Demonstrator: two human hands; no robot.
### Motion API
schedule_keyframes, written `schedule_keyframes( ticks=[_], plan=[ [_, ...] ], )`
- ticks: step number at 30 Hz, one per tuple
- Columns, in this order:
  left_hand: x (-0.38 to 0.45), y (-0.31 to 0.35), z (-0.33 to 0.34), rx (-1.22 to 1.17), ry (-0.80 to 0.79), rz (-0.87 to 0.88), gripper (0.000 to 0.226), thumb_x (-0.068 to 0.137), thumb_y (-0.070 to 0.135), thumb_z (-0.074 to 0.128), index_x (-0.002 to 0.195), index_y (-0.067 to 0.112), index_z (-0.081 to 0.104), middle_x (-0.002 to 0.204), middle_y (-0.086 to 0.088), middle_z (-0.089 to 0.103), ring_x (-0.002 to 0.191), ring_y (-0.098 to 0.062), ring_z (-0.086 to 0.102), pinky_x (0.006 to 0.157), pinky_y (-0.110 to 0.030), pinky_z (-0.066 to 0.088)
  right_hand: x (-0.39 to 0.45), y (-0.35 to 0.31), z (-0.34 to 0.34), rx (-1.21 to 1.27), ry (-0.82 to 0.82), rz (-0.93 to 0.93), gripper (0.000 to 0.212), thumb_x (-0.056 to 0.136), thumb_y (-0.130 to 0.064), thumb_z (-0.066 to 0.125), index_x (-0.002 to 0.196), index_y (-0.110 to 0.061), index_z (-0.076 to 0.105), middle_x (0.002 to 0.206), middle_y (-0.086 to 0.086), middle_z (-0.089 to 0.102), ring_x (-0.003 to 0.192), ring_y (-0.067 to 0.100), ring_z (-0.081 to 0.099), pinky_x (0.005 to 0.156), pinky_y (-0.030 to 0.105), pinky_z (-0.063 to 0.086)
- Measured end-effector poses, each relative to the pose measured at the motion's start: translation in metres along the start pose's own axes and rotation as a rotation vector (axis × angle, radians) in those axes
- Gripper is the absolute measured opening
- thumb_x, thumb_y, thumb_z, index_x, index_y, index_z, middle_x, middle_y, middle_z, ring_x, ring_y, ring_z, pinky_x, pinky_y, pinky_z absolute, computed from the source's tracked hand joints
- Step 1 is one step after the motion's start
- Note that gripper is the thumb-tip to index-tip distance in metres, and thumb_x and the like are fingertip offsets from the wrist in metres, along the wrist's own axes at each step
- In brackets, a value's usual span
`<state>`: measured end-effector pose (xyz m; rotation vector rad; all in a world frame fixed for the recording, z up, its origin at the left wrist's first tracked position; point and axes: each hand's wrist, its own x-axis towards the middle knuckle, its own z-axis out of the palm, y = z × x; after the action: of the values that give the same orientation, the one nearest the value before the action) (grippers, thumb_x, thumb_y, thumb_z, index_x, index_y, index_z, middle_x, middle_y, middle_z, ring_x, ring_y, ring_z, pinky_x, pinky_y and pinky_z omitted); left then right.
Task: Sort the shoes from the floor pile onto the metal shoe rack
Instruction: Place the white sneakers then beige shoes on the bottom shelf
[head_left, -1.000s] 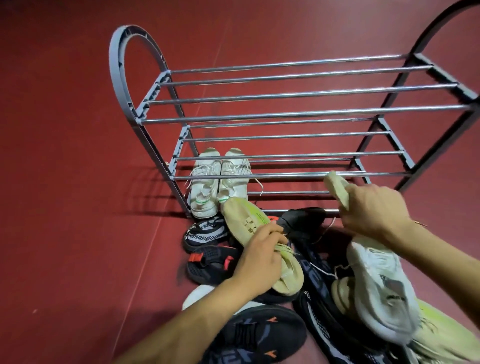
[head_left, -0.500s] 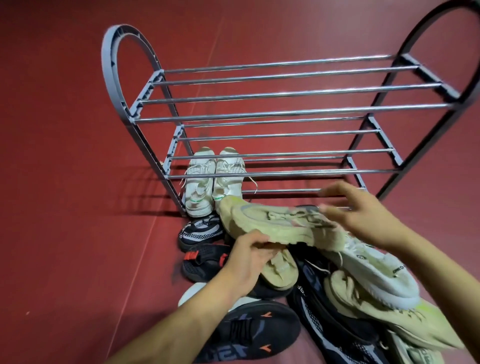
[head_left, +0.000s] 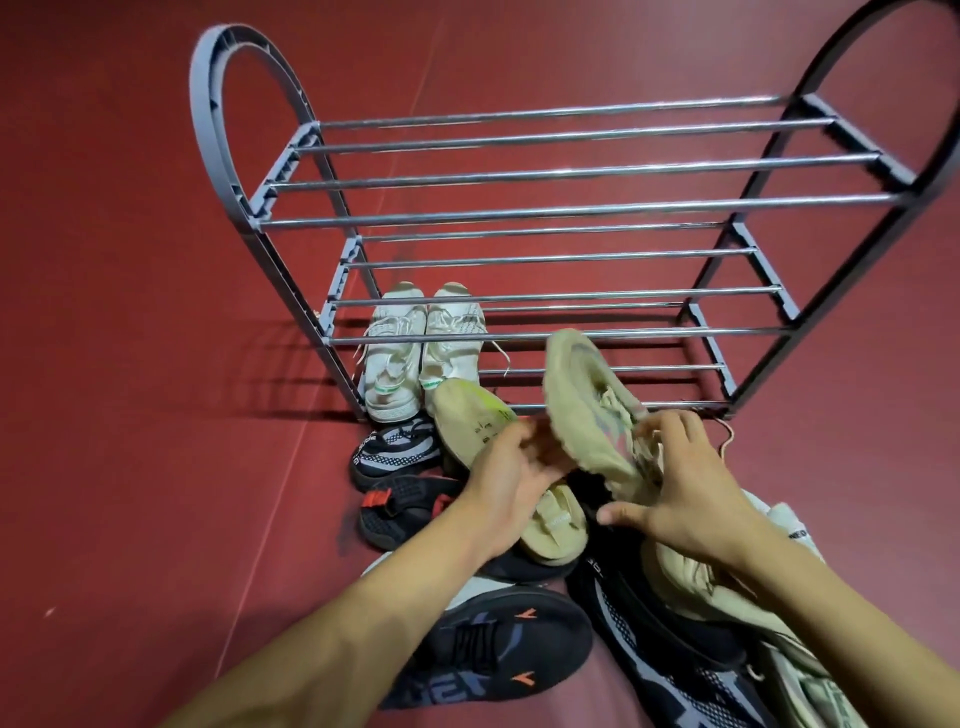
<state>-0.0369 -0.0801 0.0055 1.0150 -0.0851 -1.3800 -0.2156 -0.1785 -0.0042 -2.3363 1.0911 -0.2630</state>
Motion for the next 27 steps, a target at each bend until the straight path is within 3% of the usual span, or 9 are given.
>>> schedule_keyframes(
  ticks=[2,4,6,11,15,18,23,25,27],
  plan=[
    [-0.002,0.001,0.004,0.124,-0.059,0.011,0.030,0.104,0.012,0.040,0.126,0.002,0.058,0.122,-0.017,0.068,0.109,-0.027,0.068,0.100,-0.041,0.052,0.009,0.005,0.003,-0.026,-0.006,0.062,0.074,0.062,-0.053,0.087,0.115,-0.020,0.047,0.113,-0.002,0.057,0.092,0.017,0.054,0.077,0.030,0.041],
    [-0.003,0.001,0.007,0.549,-0.044,0.072,0.029,0.102,0.012,0.047,0.130,0.010,0.055,0.125,-0.008,0.068,0.112,-0.022,0.067,0.101,-0.039,0.052,0.017,0.007,0.000,-0.085,0.010,0.115,0.052,0.069,-0.053,0.082,0.093,-0.020,0.051,0.095,-0.001,0.064,0.079,0.022,0.056,0.066,0.032,0.039],
    [-0.004,-0.003,0.004,0.990,-0.043,0.192,0.031,0.098,0.015,0.051,0.128,0.018,0.057,0.124,0.003,0.067,0.111,-0.015,0.064,0.100,-0.036,0.051,0.017,0.008,0.002,-0.146,-0.016,0.102,0.049,0.072,-0.059,0.078,0.078,-0.024,0.045,0.085,-0.006,0.055,0.077,0.022,0.052,0.063,0.033,0.034],
    [-0.001,-0.019,-0.026,1.579,-0.114,0.409,0.036,0.096,0.025,0.048,0.131,0.022,0.057,0.131,0.005,0.057,0.128,-0.012,0.044,0.113,-0.034,0.034,0.002,0.034,0.000,-0.163,-0.083,0.032,0.064,0.069,-0.072,0.066,0.111,-0.024,0.062,0.112,0.000,0.057,0.110,0.030,0.053,0.088,0.041,0.044],
    [0.000,-0.033,-0.029,1.702,-0.111,0.537,0.032,0.095,0.028,0.044,0.122,0.021,0.061,0.125,0.008,0.057,0.128,-0.011,0.038,0.114,-0.036,0.027,-0.023,0.055,0.004,-0.314,-0.176,0.057,0.072,0.066,-0.074,0.068,0.127,-0.040,0.050,0.136,-0.007,0.051,0.137,0.031,0.038,0.102,0.052,0.044],
    [0.003,-0.035,-0.026,1.733,-0.089,0.538,0.030,0.096,0.031,0.043,0.119,0.022,0.061,0.122,0.008,0.057,0.126,-0.012,0.038,0.112,-0.036,0.027,-0.023,0.050,0.018,-0.256,-0.030,0.004,0.035,0.082,-0.058,0.055,0.099,-0.028,0.053,0.109,-0.001,0.057,0.100,0.032,0.060,0.076,0.044,0.052],
    [-0.003,-0.035,-0.030,1.780,-0.119,0.578,0.032,0.098,0.031,0.040,0.123,0.021,0.058,0.125,0.009,0.054,0.129,-0.011,0.035,0.111,-0.033,0.027,-0.028,0.040,-0.017,-0.364,0.230,0.065,0.033,0.079,-0.037,0.075,0.091,-0.017,0.051,0.091,0.006,0.054,0.078,0.032,0.052,0.061,0.042,0.046],
    [-0.004,-0.038,-0.030,1.793,-0.104,0.591,0.032,0.098,0.030,0.039,0.123,0.021,0.057,0.124,0.007,0.053,0.128,-0.012,0.035,0.111,-0.035,0.028,-0.047,0.035,-0.026,-0.325,0.096,0.084,0.031,0.082,-0.036,0.071,0.075,-0.022,0.045,0.073,-0.002,0.051,0.064,0.025,0.048,0.055,0.042,0.043],
    [-0.004,-0.041,-0.027,1.808,-0.078,0.598,0.033,0.097,0.030,0.038,0.122,0.020,0.058,0.122,0.006,0.053,0.127,-0.014,0.037,0.110,-0.037,0.031,-0.068,0.032,-0.020,-0.477,-0.135,0.019,0.026,0.090,-0.042,0.055,0.072,-0.024,0.051,0.074,-0.005,0.055,0.068,0.020,0.056,0.062,0.035,0.049]
  ],
)
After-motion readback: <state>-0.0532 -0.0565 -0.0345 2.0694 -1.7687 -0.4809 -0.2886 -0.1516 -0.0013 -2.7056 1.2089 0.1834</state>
